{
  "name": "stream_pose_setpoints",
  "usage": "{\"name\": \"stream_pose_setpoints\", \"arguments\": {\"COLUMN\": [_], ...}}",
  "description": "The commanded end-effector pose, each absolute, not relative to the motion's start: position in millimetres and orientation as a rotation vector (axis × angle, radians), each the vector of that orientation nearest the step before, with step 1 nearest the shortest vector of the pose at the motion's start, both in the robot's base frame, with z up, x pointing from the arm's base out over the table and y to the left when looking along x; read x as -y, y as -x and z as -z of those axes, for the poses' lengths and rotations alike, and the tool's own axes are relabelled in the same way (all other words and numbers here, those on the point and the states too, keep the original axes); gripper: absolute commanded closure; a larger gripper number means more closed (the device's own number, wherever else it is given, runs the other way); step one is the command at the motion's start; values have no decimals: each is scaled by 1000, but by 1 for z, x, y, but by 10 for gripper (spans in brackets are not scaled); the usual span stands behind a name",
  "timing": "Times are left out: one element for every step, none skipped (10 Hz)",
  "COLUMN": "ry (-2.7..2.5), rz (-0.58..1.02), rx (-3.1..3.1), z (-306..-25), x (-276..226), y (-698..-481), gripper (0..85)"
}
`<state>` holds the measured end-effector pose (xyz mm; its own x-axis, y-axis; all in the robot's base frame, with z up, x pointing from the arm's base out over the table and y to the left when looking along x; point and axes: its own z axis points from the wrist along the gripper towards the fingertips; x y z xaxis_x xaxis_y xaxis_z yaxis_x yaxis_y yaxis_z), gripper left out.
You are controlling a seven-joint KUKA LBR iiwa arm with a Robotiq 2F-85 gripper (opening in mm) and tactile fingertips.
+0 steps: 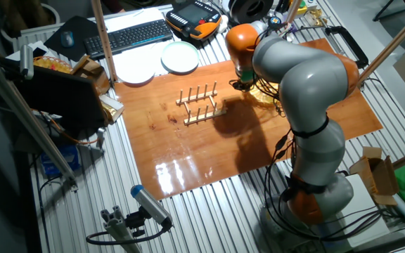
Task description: Put the dish on the dish rack
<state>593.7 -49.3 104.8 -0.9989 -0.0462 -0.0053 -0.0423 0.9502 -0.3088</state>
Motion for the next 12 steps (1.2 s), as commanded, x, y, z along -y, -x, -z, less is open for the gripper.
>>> {"name": "stream_pose_setpoints", "arguments": {"ry": [88,102,105,87,76,71,71,59,59,45,21,8], "rz": [486,473,499,523,530,527,534,534,523,502,497,534], "rx": [-3091,-3083,-3053,-3028,-3015,-3015,-3014,-3014,-3008,-3013,-3018,-3012], "z": [-105,-105,-102,-98,-94,-90,-86,-82,-76,-71,-67,-63], "x": [50,50,50,51,52,54,57,61,67,70,72,73], "y": [-594,-594,-594,-594,-594,-595,-597,-598,-598,-600,-601,-603], "gripper": [843,773,610,417,307,290,287,287,287,287,290,293]}}
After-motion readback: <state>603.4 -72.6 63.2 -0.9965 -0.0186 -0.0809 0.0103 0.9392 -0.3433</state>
